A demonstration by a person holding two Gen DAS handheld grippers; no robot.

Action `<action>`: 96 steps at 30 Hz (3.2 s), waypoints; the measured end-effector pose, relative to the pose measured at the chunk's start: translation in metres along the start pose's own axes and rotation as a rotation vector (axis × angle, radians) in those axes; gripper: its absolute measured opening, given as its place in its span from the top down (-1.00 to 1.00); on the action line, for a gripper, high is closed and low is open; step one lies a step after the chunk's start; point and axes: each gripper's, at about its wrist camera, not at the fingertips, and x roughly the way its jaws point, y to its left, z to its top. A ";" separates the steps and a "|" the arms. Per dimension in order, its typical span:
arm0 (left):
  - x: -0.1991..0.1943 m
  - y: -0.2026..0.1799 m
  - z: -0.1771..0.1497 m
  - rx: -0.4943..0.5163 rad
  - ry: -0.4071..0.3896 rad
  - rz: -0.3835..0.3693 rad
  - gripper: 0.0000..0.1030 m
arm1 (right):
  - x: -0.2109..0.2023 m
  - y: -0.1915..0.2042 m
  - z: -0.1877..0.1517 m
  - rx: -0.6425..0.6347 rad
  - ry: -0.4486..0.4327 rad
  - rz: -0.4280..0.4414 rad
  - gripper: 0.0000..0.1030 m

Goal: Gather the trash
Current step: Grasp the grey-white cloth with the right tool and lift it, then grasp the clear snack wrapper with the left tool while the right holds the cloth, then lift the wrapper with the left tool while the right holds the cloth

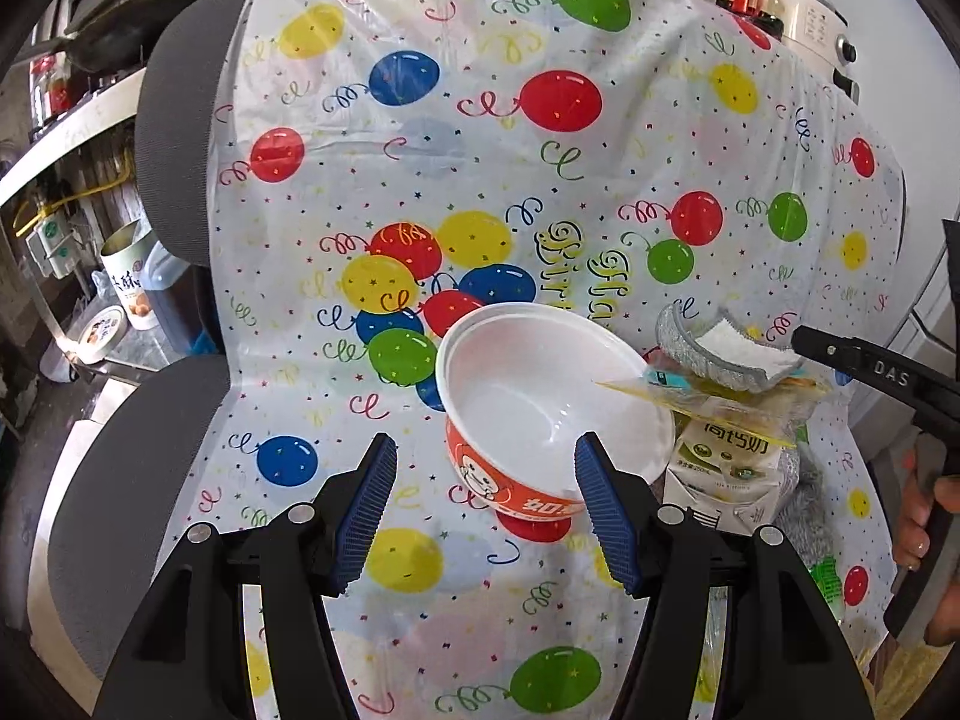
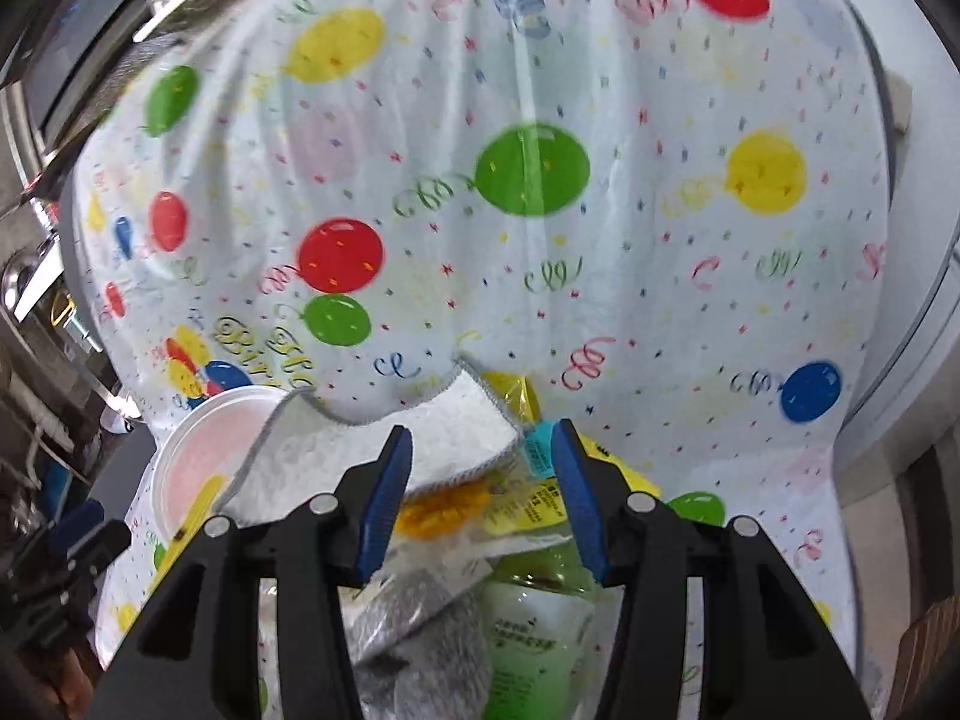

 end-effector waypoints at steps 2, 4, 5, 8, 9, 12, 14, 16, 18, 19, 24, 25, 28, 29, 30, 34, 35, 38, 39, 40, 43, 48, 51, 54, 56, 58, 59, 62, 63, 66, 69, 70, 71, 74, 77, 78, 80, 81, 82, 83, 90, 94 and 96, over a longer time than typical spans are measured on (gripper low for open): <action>0.005 0.000 -0.002 -0.004 0.011 -0.002 -0.22 | 0.007 -0.001 0.000 0.029 0.025 0.022 0.17; 0.008 0.001 -0.005 -0.011 0.024 -0.006 -0.22 | 0.012 -0.002 0.002 0.058 0.040 0.031 0.45; 0.009 0.001 -0.007 -0.015 0.032 -0.008 -0.22 | 0.013 -0.001 0.002 0.066 0.042 0.032 0.60; 0.006 0.002 -0.012 -0.018 0.042 -0.010 -0.22 | 0.007 0.007 0.006 0.052 0.013 0.038 0.90; 0.003 0.002 -0.013 -0.016 0.040 -0.009 -0.22 | -0.003 0.013 0.006 0.023 -0.022 0.037 0.91; -0.009 0.003 -0.014 -0.015 0.027 -0.009 -0.22 | -0.039 0.026 0.004 -0.041 -0.118 0.050 0.91; -0.018 0.002 -0.014 -0.013 0.017 -0.012 -0.22 | -0.063 0.031 0.003 -0.070 -0.171 0.059 0.91; -0.025 -0.003 -0.013 -0.006 0.010 -0.019 -0.22 | -0.094 0.034 -0.002 -0.097 -0.229 0.066 0.91; -0.032 -0.010 -0.011 0.009 -0.001 -0.023 -0.22 | -0.120 0.034 -0.007 -0.117 -0.274 0.063 0.91; -0.034 -0.013 -0.010 0.014 -0.005 -0.025 -0.22 | -0.138 0.032 -0.012 -0.137 -0.298 0.049 0.91; -0.047 -0.039 0.000 0.059 -0.040 -0.056 -0.22 | -0.177 0.011 -0.032 -0.177 -0.342 -0.034 0.91; -0.047 -0.046 0.002 0.072 -0.042 -0.064 -0.22 | -0.180 0.005 -0.036 -0.179 -0.347 -0.050 0.91; -0.043 -0.077 0.009 0.143 -0.039 -0.101 -0.22 | -0.185 -0.013 -0.046 -0.171 -0.352 -0.074 0.91; -0.041 -0.086 0.013 0.162 -0.038 -0.107 -0.22 | -0.184 -0.018 -0.048 -0.163 -0.351 -0.073 0.91; -0.037 -0.094 0.018 0.179 -0.037 -0.108 -0.22 | -0.184 -0.023 -0.049 -0.153 -0.349 -0.069 0.91; -0.009 -0.115 0.034 0.246 -0.009 -0.059 -0.22 | -0.180 -0.042 -0.053 -0.104 -0.334 -0.029 0.91; 0.002 -0.116 0.037 0.266 0.010 -0.017 -0.22 | -0.178 -0.045 -0.054 -0.099 -0.330 -0.021 0.91; 0.021 -0.114 0.031 0.297 0.058 0.005 -0.22 | -0.175 -0.049 -0.057 -0.098 -0.323 -0.008 0.91; 0.022 -0.112 0.029 0.312 0.062 -0.002 -0.22 | -0.173 -0.050 -0.057 -0.101 -0.322 -0.003 0.91; 0.024 -0.112 0.024 0.329 0.066 -0.015 -0.22 | -0.172 -0.050 -0.057 -0.101 -0.321 -0.001 0.91; 0.033 -0.120 0.012 0.408 0.074 -0.010 -0.22 | -0.167 -0.052 -0.056 -0.089 -0.317 0.017 0.91; 0.045 -0.135 0.011 0.503 0.051 -0.022 -0.22 | -0.160 -0.052 -0.055 -0.079 -0.312 0.030 0.91; 0.055 -0.142 0.014 0.548 0.047 -0.034 -0.23 | -0.157 -0.055 -0.055 -0.073 -0.308 0.031 0.91; 0.064 -0.151 0.018 0.596 0.033 -0.024 -0.23 | -0.155 -0.058 -0.054 -0.068 -0.305 0.028 0.91; 0.069 -0.157 0.020 0.617 0.028 -0.023 -0.23 | -0.153 -0.060 -0.053 -0.064 -0.303 0.027 0.91; 0.075 -0.161 0.025 0.617 0.026 -0.004 -0.23 | -0.151 -0.062 -0.052 -0.062 -0.301 0.028 0.91; 0.077 -0.162 0.027 0.610 0.024 -0.003 -0.23 | -0.150 -0.062 -0.052 -0.060 -0.301 0.028 0.91; 0.082 -0.165 0.037 0.586 0.017 0.001 -0.23 | -0.147 -0.065 -0.051 -0.056 -0.297 0.033 0.91; 0.083 -0.167 0.039 0.588 0.007 0.003 -0.22 | -0.146 -0.066 -0.051 -0.055 -0.296 0.033 0.91; 0.084 -0.173 0.040 0.616 -0.008 0.001 0.17 | -0.145 -0.067 -0.050 -0.053 -0.297 0.035 0.91; 0.083 -0.173 0.041 0.606 0.000 -0.019 0.81 | -0.146 -0.069 -0.051 -0.045 -0.298 0.036 0.91; 0.079 -0.170 0.042 0.589 -0.014 -0.034 0.86 | -0.147 -0.069 -0.052 -0.044 -0.300 0.033 0.91; 0.070 -0.165 0.044 0.557 -0.038 -0.049 0.96 | -0.149 -0.069 -0.053 -0.043 -0.302 0.032 0.91; 0.040 -0.141 0.053 0.428 -0.069 -0.144 0.97 | -0.156 -0.069 -0.055 -0.037 -0.312 0.030 0.91; 0.006 -0.117 0.061 0.298 -0.095 -0.229 0.97 | -0.170 -0.065 -0.058 -0.035 -0.337 0.030 0.91; -0.003 -0.112 0.062 0.270 -0.098 -0.247 0.97 | -0.174 -0.064 -0.059 -0.036 -0.345 0.031 0.91; -0.027 -0.099 0.056 0.198 -0.091 -0.313 0.97 | -0.187 -0.059 -0.062 -0.042 -0.361 0.033 0.91; -0.036 -0.096 0.050 0.178 -0.090 -0.331 0.97 | -0.192 -0.058 -0.064 -0.045 -0.367 0.035 0.91; -0.047 -0.093 0.043 0.165 -0.095 -0.342 0.97 | -0.199 -0.055 -0.068 -0.051 -0.373 0.034 0.91; -0.054 -0.095 0.039 0.156 -0.101 -0.348 0.97 | -0.204 -0.053 -0.071 -0.058 -0.377 0.031 0.91; -0.098 -0.106 -0.039 0.101 -0.095 -0.381 0.97 | -0.229 -0.057 -0.112 -0.077 -0.367 0.012 0.91; -0.101 -0.132 -0.086 0.115 -0.080 -0.410 0.97 | -0.233 -0.075 -0.143 -0.056 -0.331 -0.014 0.91; -0.099 -0.143 -0.102 0.118 -0.070 -0.415 0.97 | -0.236 -0.083 -0.158 -0.054 -0.318 -0.046 0.91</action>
